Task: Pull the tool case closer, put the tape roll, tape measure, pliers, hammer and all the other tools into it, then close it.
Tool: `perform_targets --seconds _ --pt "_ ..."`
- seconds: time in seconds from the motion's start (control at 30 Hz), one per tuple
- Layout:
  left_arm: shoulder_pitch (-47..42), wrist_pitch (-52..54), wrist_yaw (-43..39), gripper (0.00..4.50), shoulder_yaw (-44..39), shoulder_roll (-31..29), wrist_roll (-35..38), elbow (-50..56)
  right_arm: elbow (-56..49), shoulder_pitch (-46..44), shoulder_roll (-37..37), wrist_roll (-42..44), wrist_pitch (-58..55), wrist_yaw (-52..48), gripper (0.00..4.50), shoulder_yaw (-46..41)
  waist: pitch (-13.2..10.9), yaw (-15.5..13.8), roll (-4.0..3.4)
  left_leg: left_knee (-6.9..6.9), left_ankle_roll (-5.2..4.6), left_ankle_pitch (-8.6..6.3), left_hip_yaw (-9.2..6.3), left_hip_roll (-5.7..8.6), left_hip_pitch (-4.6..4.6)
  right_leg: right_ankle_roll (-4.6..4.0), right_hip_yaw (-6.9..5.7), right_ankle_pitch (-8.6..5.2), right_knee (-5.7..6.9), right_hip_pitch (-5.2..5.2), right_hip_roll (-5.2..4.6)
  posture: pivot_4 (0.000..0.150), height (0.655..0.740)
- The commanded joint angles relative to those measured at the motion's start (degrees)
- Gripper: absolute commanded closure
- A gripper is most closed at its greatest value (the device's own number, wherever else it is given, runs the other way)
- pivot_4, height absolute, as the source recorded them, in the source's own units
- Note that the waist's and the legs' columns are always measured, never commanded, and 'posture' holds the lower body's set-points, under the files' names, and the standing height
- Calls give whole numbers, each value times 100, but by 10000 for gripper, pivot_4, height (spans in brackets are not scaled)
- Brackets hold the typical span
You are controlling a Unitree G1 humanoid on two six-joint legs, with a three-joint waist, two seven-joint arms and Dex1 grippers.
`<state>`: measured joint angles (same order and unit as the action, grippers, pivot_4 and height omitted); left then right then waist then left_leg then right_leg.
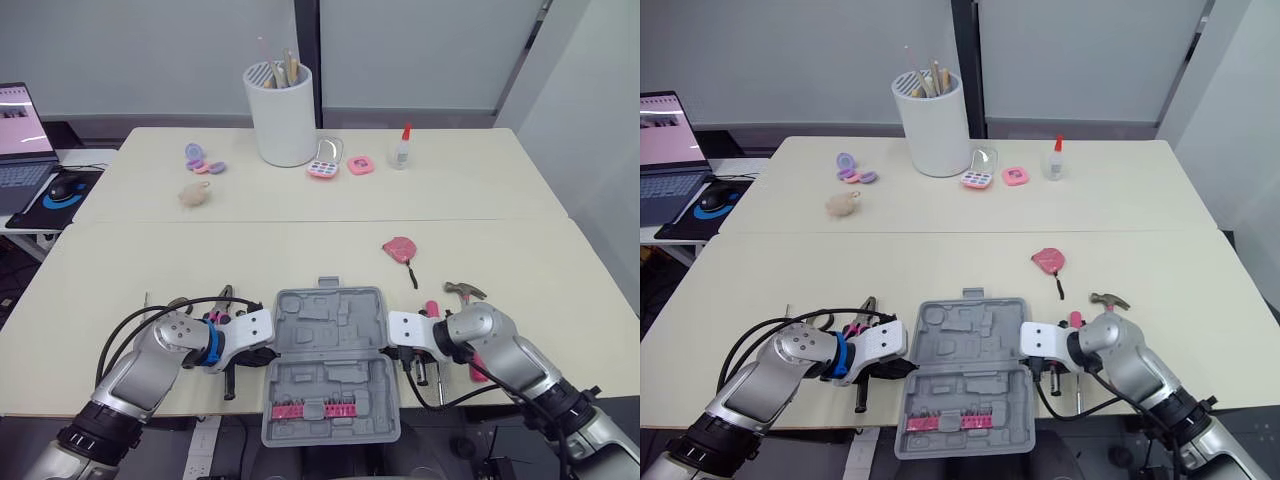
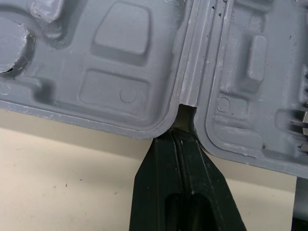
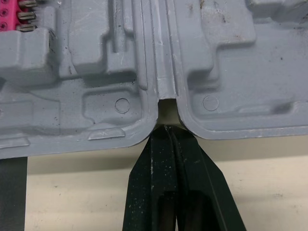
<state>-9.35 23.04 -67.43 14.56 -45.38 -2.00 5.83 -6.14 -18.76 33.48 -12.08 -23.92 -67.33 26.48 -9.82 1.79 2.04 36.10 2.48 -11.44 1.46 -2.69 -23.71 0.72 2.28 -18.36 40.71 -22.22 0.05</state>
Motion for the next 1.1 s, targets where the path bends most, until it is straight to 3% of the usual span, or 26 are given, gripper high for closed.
perform_targets --seconds 0.03,0.2,0.3,0.37,0.63,0.8,0.97,1.1 --pt "24 -171 56 45000 -282 -219 130 -110 134 -80 362 137 232 3 44876 -297 -2 -2 3 0 0 0 0 0 -1 0 0 0 0 -1 0 1500 7400" --pt "-12 -311 86 45000 -772 -382 532 -196 179 -38 679 553 489 65 44876 -761 -9 -2 13 1 0 0 0 -1 -5 -2 -1 1 0 -5 -1 1500 7400" --pt "-29 -181 -50 45000 -1465 -441 1157 -285 -66 42 797 1202 297 -9 44876 -1437 -11 4 14 0 0 0 -1 -4 -6 -2 -2 1 0 -6 -1 1500 7400" --pt "-25 -141 -176 41316 -1936 -566 1523 -476 -210 102 943 1663 184 -141 45000 -1923 -14 5 14 -1 0 0 0 -5 -7 -2 -2 1 0 -7 -2 1500 7400" --pt "178 194 -720 17337 -3695 -1660 2346 -1757 -36 -56 2075 3152 -633 -579 28045 -3816 -20 8 12 -5 0 0 1 -7 -6 -2 -5 1 -6 -8 -21 1500 7400" --pt "204 250 -916 1477 -4263 -2194 2453 -2786 363 308 2646 3365 -698 -707 16214 -4433 -20 5 11 -6 0 0 1 -8 -5 -3 -8 1 -12 -7 -29 1500 7400" --pt "212 -256 -928 0 -4326 -2620 2193 -4098 954 802 2974 3267 -292 -735 264 -4789 -22 5 9 -12 -11 -7 14 -6 -8 -6 -4 1 -27 -9 -34 1500 7400" --pt "-30 -512 -840 0 -4245 -2716 2077 -4812 1345 852 3031 3096 61 -657 264 -4711 -22 6 9 -12 -11 -7 18 -10 -7 -3 -5 0 -27 -10 -34 1500 7400"
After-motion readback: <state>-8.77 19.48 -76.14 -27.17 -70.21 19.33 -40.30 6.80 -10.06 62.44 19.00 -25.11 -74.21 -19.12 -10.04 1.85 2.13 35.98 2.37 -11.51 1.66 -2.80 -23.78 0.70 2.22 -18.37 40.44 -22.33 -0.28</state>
